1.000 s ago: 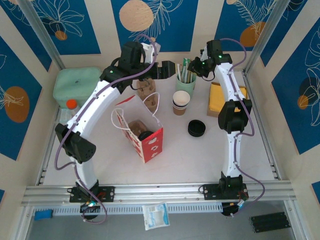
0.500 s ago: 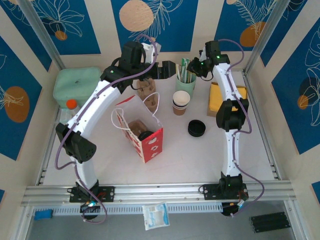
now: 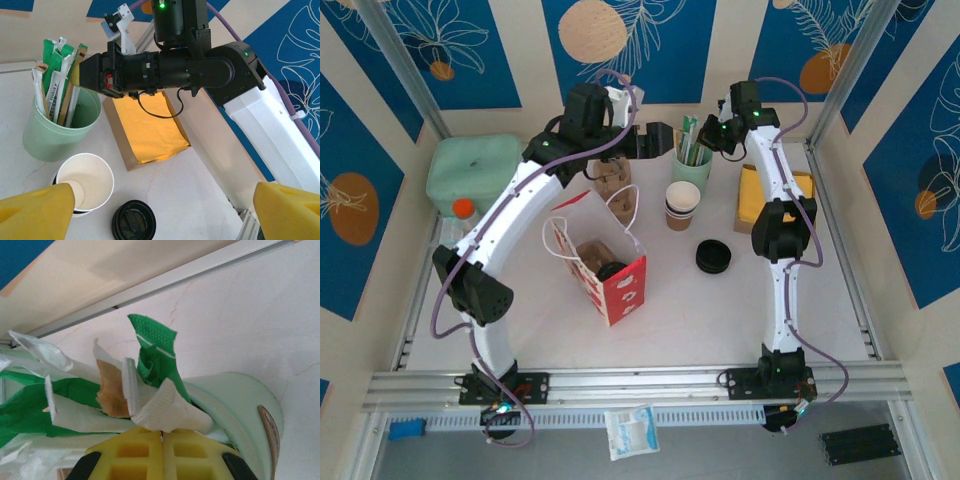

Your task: Pack the takeout coffee

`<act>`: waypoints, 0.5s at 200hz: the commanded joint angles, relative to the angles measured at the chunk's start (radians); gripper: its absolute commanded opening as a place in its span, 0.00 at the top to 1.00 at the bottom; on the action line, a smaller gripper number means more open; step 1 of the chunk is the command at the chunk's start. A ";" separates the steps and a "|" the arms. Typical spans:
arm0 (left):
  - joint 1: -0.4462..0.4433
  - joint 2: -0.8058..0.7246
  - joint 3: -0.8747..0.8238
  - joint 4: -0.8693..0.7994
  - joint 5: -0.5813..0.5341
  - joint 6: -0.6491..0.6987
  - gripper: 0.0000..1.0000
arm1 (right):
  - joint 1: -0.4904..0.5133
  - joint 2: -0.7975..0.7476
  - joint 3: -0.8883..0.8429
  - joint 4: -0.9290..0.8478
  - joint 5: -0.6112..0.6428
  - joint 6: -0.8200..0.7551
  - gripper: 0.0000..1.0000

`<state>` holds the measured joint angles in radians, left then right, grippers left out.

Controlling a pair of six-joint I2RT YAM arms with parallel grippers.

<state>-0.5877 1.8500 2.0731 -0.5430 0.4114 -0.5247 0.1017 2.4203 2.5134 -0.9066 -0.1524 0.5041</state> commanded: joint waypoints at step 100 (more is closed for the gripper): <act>-0.014 0.011 0.036 0.037 0.022 -0.012 0.08 | 0.035 -0.177 -0.108 0.026 0.092 -0.069 1.00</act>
<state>-0.5922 1.8500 2.0735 -0.5308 0.4122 -0.5270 0.1257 2.3184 2.4191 -0.8963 -0.0807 0.4610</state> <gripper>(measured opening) 0.917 0.051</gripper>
